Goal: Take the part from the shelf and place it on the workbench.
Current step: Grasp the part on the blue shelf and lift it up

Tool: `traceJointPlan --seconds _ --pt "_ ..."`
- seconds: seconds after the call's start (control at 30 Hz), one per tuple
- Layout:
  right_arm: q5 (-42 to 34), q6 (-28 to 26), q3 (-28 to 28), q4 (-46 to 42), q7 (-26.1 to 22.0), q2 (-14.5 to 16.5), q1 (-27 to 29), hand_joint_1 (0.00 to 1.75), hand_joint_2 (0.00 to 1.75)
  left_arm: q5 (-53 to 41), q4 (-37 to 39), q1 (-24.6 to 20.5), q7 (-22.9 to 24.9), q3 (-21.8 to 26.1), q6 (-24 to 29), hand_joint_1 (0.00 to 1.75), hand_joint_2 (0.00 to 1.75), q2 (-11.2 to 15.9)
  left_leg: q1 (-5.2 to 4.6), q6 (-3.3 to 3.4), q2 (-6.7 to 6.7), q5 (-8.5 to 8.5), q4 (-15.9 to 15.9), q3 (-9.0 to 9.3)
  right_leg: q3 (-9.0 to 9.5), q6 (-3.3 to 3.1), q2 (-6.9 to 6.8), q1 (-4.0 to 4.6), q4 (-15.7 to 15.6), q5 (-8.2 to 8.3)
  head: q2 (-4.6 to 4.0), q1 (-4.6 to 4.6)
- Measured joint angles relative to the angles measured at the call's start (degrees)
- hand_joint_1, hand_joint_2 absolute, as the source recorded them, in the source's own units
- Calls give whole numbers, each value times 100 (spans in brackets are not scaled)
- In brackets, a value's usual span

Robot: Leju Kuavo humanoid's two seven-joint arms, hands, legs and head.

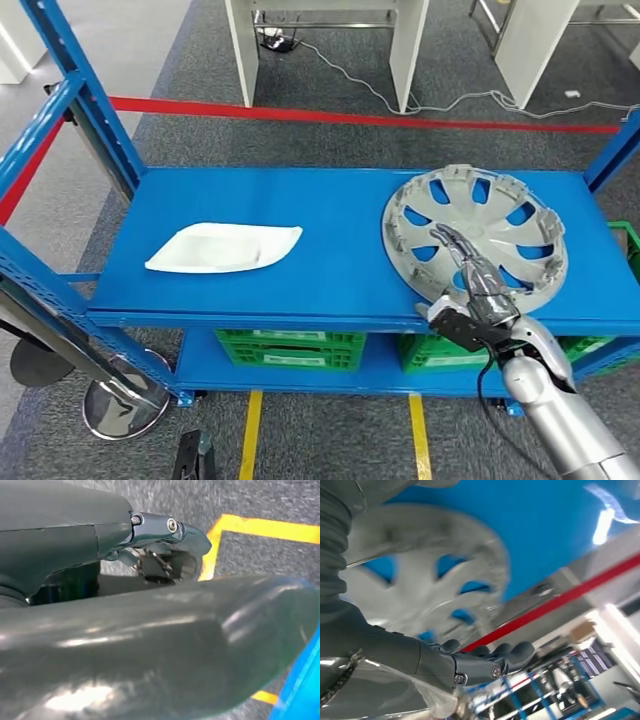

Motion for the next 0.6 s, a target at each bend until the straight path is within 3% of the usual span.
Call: traceJointPlan --seconds 0.07,0.13,0.23,0.27,0.3,0.33,0.4,0.43,0.5,0.6 --pt "235 -30 12 87 75 -84 -8 0 175 75 0 -2 -39 30 -64 0 0 1 11 -49 1 -22 24 -4 -9 -75 3 -7 -5 13 0 2" --pt "403 -39 13 165 158 -144 -51 0 175 62 0 -5 -50 44 -65 0 0 1 21 -111 3 -206 272 -100 1 -140 -6 -25 -20 24 0 -16" --pt "790 -117 25 313 338 -212 -131 0 175 -41 0 -6 3 45 14 0 0 2 38 -169 5 -720 1315 -564 6 -184 -19 -23 -19 20 0 -38" --pt "898 -139 30 373 383 -232 -147 0 175 -78 0 -6 25 42 40 0 0 2 39 -169 6 -778 1557 -675 8 -186 -22 -18 -17 17 0 -38" --pt "968 -147 33 429 407 -252 -161 0 175 -106 0 -6 36 39 61 0 0 2 39 -159 5 -720 1589 -693 11 -186 -23 -13 -16 15 0 -37" --pt "1004 -150 36 472 424 -269 -176 0 175 -129 0 -6 41 35 73 0 0 2 36 -138 5 -566 1411 -614 17 -184 -20 -7 -15 14 0 -38" --pt "1041 -150 37 537 433 -299 -221 0 175 -170 0 -9 51 28 94 0 0 4 21 -59 5 -177 666 -267 33 -173 -14 4 -16 7 0 -35" --pt "1055 -151 37 572 435 -314 -252 0 175 -185 1 -11 61 24 106 0 0 4 10 -22 5 -62 334 -117 32 -157 -9 13 -13 6 0 -35" --pt "1082 -153 37 648 443 -334 -297 0 175 -205 1 -13 91 12 128 0 0 3 -14 25 3 -21 40 8 19 -103 -11 18 -19 12 0 -30" --pt "1107 -159 34 725 451 -357 -332 0 175 -214 1 -12 113 -12 139 0 0 -7 2 85 -1 19 -44 32 -19 -1 -16 0 5 -24 0 -28"
